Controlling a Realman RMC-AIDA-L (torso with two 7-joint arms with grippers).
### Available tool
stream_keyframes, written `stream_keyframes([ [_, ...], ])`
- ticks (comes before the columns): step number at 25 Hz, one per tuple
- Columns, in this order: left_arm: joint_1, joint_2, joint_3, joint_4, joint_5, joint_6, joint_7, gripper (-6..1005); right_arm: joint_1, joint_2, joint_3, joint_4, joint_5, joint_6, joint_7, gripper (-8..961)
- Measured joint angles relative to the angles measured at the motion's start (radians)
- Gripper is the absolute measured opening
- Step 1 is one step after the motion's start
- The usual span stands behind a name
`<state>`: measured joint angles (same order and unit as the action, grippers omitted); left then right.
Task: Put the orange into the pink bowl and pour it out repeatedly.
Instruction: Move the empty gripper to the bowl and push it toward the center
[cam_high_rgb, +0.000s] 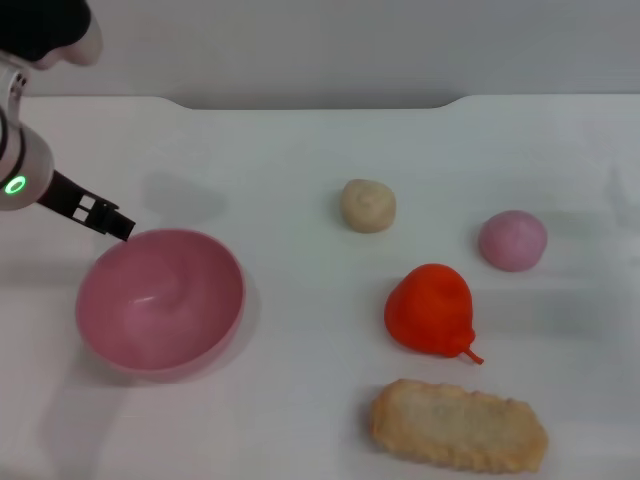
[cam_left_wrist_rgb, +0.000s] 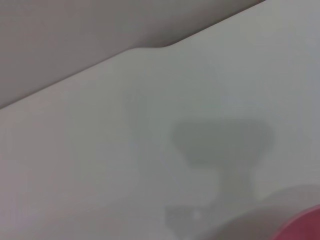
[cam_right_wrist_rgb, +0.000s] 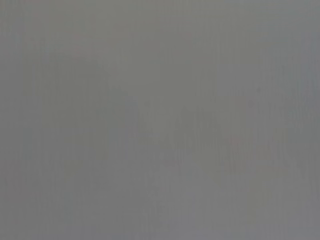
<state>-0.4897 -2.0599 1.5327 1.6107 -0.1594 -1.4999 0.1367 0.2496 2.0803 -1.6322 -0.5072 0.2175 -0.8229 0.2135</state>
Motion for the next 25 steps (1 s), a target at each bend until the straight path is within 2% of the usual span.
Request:
stream_keyframes([
  [6,-0.046,-0.001,0.001,0.002,0.004,-0.079,-0.004,800,0.004,0.0,0.005,0.003,0.0,0.01,0.001,738],
  [25,-0.052,-0.002,0.08,-0.006,0.007,-0.143,-0.079,801,0.055,-0.003,0.024,0.061,0.002,0.025,-0.004,738],
])
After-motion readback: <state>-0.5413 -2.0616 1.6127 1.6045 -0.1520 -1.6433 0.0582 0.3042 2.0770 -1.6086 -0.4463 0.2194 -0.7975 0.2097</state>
